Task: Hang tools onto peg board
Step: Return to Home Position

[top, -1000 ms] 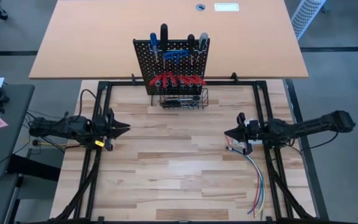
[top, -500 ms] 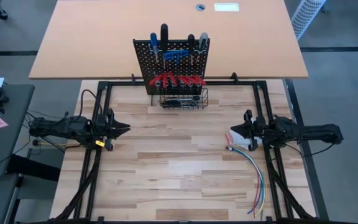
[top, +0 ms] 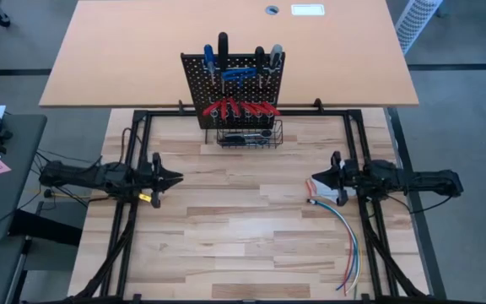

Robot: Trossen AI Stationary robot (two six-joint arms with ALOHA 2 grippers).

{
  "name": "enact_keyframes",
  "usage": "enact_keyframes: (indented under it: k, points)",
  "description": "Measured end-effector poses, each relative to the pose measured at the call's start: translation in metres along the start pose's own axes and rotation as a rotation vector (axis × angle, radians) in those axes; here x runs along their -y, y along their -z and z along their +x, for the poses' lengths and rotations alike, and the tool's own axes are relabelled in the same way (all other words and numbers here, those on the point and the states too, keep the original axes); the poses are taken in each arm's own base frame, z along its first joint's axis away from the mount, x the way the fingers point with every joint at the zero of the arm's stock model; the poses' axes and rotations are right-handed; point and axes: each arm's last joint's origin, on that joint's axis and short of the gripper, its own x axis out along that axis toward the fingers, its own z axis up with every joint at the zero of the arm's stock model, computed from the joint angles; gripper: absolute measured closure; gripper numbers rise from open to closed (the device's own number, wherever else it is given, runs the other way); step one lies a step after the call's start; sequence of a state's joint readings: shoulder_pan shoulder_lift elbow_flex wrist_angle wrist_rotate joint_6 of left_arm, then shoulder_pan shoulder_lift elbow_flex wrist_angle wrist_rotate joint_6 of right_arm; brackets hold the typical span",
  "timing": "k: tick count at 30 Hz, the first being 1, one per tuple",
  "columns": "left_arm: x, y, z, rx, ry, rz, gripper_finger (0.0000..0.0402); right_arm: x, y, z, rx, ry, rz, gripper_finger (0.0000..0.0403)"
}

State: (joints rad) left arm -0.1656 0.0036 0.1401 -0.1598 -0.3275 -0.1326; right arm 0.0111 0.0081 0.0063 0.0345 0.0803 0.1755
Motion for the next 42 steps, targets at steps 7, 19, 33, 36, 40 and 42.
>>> enact_keyframes:
  k: [7,19,33,36,40,42]
  points:
    - [-0.001,0.023,0.011,0.056,0.138,-0.023,0.0353,0.0,0.0,0.0,0.001,0.002,0.037,0.0398]
    - [-0.014,0.024,0.014,0.052,0.115,0.126,0.039,0.0,0.0,0.0,0.002,0.001,0.034,0.0398]
    - [-0.015,0.026,0.016,0.023,0.081,0.096,0.0389,0.0,0.0,0.0,0.002,0.001,0.034,0.0398]
    - [-0.014,0.026,0.015,0.023,0.085,0.095,0.0389,0.0,0.0,0.0,0.002,0.001,0.034,0.0398]
    - [-0.011,0.024,0.013,0.054,0.121,0.093,0.0389,0.0,0.0,0.0,0.002,0.001,0.034,0.0398]
    - [-0.009,0.024,0.013,0.057,0.136,0.092,0.0389,0.0,0.0,0.0,0.002,0.001,0.034,0.0398]
